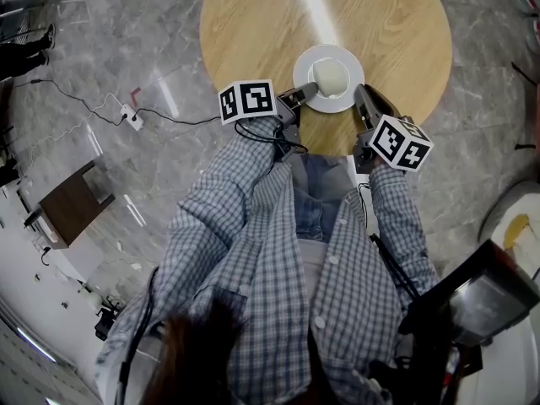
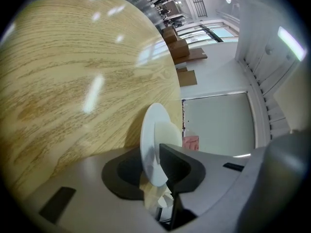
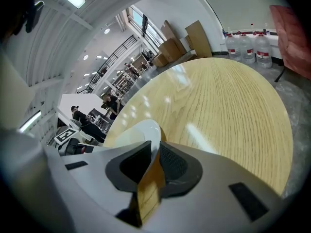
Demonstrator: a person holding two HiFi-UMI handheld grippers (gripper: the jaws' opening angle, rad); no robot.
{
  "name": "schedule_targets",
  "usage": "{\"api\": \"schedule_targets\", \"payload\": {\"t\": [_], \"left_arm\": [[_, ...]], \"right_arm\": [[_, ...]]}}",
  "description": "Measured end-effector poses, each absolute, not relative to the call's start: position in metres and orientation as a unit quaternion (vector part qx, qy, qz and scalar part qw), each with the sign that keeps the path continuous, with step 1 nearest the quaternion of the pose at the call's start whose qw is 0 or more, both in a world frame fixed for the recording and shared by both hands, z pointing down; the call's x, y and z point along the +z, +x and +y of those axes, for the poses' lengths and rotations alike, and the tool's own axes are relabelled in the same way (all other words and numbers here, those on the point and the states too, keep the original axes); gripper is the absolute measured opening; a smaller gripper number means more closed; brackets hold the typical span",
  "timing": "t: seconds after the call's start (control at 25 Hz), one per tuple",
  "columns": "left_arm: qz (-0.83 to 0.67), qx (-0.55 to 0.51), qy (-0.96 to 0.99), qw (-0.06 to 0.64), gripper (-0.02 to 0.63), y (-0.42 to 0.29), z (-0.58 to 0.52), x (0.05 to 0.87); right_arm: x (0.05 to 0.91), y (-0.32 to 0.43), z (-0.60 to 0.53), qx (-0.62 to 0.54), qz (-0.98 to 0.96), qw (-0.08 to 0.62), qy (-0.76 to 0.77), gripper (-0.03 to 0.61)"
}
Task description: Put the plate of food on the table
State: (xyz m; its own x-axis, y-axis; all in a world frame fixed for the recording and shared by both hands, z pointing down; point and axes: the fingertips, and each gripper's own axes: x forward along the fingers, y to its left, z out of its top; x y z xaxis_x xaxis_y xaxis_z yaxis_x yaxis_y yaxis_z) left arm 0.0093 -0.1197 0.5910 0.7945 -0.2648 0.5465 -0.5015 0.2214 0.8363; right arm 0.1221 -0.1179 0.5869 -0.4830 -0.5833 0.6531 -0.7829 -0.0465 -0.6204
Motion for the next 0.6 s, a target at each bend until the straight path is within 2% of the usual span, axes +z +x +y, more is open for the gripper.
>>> {"api": "schedule_targets", "payload": {"t": [0.2,0.4,0.6], "left_arm": [[-0.303,0.094,0.628,0.711,0.092,0.013,-0.119,0.589],[-0.294,0.094,0.630,0.712,0.177,0.008,-0.122,0.582],[-0.303,0.102,0.640,0.699,0.192,-0.006,-0.125,0.575]], "right_arm": [[0.588,0.124,-0.122,0.516,-0.687,0.102,0.502,0.060],[0.592,0.121,-0.124,0.509,-0.689,0.114,0.503,0.060],[0.589,0.120,-0.124,0.500,-0.696,0.129,0.499,0.054]]}}
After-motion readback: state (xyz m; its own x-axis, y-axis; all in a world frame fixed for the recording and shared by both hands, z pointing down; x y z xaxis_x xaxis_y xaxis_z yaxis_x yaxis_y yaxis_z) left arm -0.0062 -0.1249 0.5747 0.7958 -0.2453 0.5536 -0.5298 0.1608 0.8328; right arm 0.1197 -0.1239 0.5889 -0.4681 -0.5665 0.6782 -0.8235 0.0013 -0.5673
